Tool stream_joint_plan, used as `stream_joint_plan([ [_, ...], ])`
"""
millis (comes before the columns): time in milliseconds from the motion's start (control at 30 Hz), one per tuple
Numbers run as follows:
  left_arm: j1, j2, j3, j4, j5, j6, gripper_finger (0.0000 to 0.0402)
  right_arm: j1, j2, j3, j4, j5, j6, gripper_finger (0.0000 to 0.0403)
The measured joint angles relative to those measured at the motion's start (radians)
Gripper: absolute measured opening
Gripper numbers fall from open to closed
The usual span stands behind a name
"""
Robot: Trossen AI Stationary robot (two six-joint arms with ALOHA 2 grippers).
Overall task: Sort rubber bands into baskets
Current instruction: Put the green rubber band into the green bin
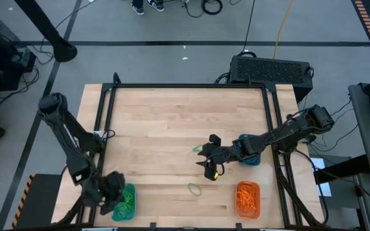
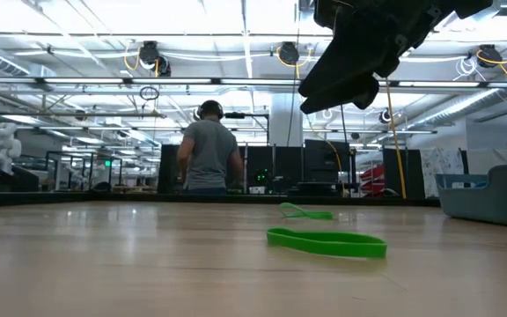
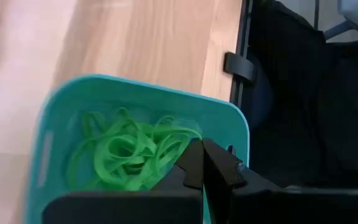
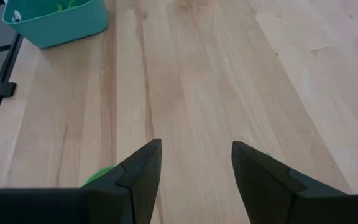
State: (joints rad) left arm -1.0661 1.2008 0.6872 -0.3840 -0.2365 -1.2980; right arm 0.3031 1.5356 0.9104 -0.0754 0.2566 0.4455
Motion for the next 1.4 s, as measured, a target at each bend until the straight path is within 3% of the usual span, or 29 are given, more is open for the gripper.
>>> stream_joint_plan([
  [367,-0.006,0.170,0.000,0.093,0.064,-0.005,0.0016,0.000,0.000,0.000,-0.002,0.000,0.013,0.0187],
  [733,0.053,0.140,0.000,0.046,0.122,0.048,0.0117,-0.015,0.000,0.000,-0.093,0.004,-0.016,0.0187],
  [967,0.163,0.057,0.000,0.041,0.188,0.171,0.0151,-0.021,0.000,0.000,-0.194,0.005,0.017,0.0187],
  [1133,0.262,-0.001,0.000,0.130,0.183,0.341,0.0153,-0.021,0.000,0.000,-0.197,0.004,0.015,0.0187],
  [1400,0.455,0.063,0.001,0.410,0.136,0.836,0.0142,-0.021,0.000,0.000,-0.200,0.004,0.015,0.0187],
])
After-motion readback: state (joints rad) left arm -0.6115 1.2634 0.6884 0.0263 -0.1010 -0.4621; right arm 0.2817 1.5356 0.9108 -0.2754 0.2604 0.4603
